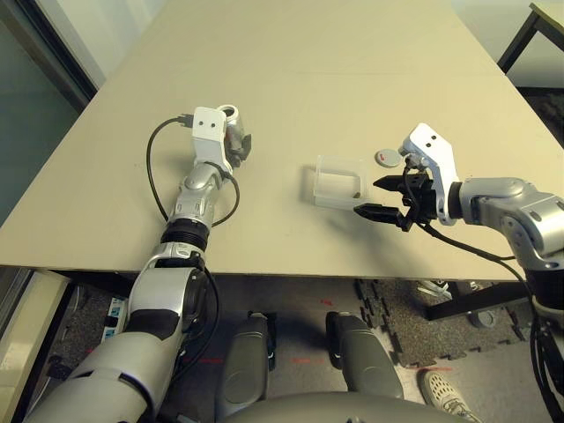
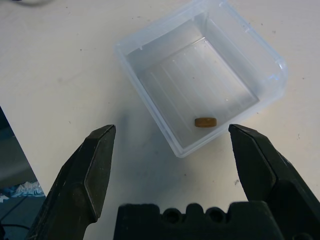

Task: Pour the medicine from the bottle into the box.

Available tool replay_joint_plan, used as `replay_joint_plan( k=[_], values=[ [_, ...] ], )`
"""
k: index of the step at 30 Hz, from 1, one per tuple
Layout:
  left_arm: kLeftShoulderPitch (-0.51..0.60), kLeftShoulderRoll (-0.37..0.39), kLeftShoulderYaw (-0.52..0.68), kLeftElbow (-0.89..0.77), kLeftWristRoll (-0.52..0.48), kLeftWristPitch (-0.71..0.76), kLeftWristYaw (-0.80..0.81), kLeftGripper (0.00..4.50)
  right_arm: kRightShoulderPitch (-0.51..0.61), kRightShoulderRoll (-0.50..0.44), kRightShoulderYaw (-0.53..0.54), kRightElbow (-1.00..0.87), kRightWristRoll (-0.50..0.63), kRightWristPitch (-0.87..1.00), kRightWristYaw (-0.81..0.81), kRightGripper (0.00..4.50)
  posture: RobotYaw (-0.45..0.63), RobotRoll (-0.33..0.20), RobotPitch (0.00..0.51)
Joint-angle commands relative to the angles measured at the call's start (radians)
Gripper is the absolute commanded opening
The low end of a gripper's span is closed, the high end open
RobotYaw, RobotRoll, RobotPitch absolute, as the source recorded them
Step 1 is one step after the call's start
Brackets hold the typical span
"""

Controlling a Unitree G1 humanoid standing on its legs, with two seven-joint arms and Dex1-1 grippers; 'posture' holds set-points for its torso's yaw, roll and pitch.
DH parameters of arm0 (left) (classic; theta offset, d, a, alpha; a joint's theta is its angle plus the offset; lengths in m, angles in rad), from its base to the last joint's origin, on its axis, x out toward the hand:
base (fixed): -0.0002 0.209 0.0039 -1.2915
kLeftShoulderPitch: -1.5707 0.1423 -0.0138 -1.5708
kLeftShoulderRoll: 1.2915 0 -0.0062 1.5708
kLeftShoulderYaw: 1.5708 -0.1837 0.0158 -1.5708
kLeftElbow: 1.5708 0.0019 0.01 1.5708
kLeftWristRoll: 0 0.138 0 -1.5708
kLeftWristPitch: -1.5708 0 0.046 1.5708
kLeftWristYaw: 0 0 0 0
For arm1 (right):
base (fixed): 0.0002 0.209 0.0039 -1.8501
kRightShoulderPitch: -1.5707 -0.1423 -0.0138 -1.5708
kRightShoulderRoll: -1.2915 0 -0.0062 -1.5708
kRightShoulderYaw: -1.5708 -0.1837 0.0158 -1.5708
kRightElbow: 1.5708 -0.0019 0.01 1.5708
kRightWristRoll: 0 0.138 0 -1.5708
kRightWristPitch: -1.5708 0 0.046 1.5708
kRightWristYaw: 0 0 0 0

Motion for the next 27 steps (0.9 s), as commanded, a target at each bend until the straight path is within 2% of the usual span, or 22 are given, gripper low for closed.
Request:
replay_joint_plan(
  k=[1,7,12,16,18,20,23,27],
  values=[
    [0.022,0.0,-0.008,-0.018,0.002,-0.006,0.003,4.47,0.004,-0.005,-0.008,-0.002,0.005,-0.003,0.004,4.5,-0.08,0.0,0.151],
    [0.109,-0.015,-0.008,-0.171,-0.013,0.043,0.007,4.47,0.012,-0.019,-0.016,-0.018,0.01,0.0,0.009,4.5,-0.08,0.0,0.152],
    [0.276,-0.046,-0.021,-0.487,-0.032,0.183,0.023,4.47,0.033,-0.044,-0.048,-0.048,0.024,0.011,0.01,4.5,-0.07,0.0,0.158],
    [0.421,-0.059,-0.018,-0.776,-0.049,0.32,0.052,4.47,0.062,-0.032,-0.152,-0.086,0.078,0.051,-0.022,4.5,-0.05,0.0,0.161],
    [0.47,-0.069,0.0,-0.886,-0.073,0.389,0.073,4.47,0.069,0.003,-0.225,-0.096,0.117,0.071,-0.059,4.5,-0.05,0.0,0.162],
    [0.506,-0.067,0.033,-0.974,-0.099,0.433,0.094,4.47,0.063,0.066,-0.3,-0.061,0.098,0.049,-0.16,4.5,-0.04,0.0,0.164],
    [0.502,-0.042,0.085,-0.991,-0.128,0.4,0.094,4.47,0.051,0.155,-0.363,0.033,0.006,-0.043,-0.339,4.5,-0.04,0.0,0.168],
    [0.416,0.016,0.158,-0.823,-0.195,0.244,-0.002,4.47,0.011,0.279,-0.43,0.171,-0.094,-0.231,-0.551,4.5,-0.05,0.0,0.178]
  ],
)
